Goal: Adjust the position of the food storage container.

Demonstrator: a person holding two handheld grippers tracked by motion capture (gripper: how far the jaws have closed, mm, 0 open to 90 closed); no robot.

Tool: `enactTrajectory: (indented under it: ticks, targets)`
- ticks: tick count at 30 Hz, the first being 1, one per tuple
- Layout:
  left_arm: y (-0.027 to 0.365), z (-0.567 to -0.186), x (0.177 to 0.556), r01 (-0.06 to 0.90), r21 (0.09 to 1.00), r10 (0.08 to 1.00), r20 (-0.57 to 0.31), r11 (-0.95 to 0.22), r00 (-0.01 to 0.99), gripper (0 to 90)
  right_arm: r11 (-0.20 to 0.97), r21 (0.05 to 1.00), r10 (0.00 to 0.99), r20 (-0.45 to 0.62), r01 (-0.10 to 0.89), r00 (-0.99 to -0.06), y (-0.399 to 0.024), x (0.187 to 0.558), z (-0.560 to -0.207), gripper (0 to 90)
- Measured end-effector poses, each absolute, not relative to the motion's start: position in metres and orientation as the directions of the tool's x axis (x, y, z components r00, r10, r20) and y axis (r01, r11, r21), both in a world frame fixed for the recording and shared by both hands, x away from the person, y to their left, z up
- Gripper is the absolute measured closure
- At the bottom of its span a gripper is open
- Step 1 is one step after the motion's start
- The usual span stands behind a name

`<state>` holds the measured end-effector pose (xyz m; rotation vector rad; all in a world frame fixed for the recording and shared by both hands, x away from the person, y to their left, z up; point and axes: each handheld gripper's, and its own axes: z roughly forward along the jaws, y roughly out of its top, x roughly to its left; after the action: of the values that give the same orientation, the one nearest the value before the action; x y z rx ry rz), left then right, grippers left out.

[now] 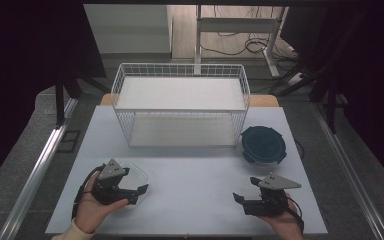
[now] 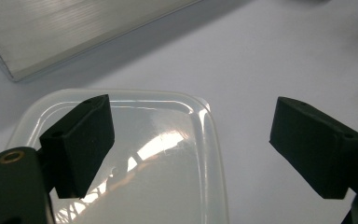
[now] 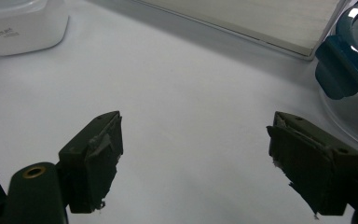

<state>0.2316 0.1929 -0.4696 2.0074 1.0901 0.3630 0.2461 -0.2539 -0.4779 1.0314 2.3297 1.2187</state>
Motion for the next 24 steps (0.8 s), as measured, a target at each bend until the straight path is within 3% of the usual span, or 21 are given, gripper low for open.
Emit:
enactTrajectory:
  ticks: [12, 24]
  targets:
    - [0.193, -0.470, 0.227, 0.564, 0.764, 0.791, -0.118, -0.314, 0.600, 13.9, 0.401, 0.793, 0.714, 0.043, 0.459, -0.699, -0.249, 0.244, -0.477, 19.5]
    - [0.198, -0.472, 0.226, 0.556, 0.767, 0.781, -0.118, -0.320, 0.613, 14.1, 0.431, 0.768, 0.705, 0.041, 0.473, -0.708, -0.241, 0.242, -0.475, 26.8]
